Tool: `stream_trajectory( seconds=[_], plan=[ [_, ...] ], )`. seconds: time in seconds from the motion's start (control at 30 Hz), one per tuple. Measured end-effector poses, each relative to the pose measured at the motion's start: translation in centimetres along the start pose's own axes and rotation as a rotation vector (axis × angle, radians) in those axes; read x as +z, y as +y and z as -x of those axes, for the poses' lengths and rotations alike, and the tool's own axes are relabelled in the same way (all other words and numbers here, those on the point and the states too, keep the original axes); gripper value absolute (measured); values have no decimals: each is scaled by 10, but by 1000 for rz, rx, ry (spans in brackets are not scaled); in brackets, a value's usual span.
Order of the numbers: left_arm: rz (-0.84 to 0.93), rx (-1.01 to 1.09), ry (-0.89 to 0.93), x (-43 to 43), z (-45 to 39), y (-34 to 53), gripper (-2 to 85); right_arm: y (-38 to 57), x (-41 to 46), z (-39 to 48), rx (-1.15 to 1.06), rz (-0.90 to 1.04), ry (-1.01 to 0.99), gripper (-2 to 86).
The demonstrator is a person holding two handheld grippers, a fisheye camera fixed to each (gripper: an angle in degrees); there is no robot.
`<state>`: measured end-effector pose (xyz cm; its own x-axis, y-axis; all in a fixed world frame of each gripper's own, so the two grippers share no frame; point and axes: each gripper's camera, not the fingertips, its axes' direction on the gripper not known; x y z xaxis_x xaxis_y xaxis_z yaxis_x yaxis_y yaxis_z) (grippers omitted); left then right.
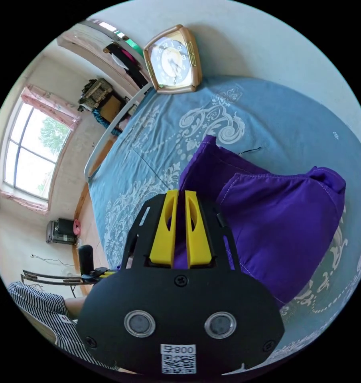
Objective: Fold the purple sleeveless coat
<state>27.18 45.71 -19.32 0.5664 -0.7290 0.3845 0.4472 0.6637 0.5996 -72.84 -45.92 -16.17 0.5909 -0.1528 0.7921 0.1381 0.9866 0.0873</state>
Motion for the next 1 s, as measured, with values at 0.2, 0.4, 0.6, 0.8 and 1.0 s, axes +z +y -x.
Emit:
stream_trajectory(
  seconds=[0.2,0.4,0.6,0.8,1.0],
  plan=[
    [-27,-8,21,0,17,2,12,29,-50,73,-127,15,-106,30],
    [-63,52,-45,-12,10,10,4,88,-21,148,-204,244,42,3],
    [-38,207,-124,8,-16,-7,1,100,-5,184,-191,304,149,0],
    [-5,250,-316,36,-28,-17,1,114,-9,218,-206,276,210,0],
    [18,257,-418,48,-34,-16,0,140,-9,244,-217,229,262,1]
  ],
)
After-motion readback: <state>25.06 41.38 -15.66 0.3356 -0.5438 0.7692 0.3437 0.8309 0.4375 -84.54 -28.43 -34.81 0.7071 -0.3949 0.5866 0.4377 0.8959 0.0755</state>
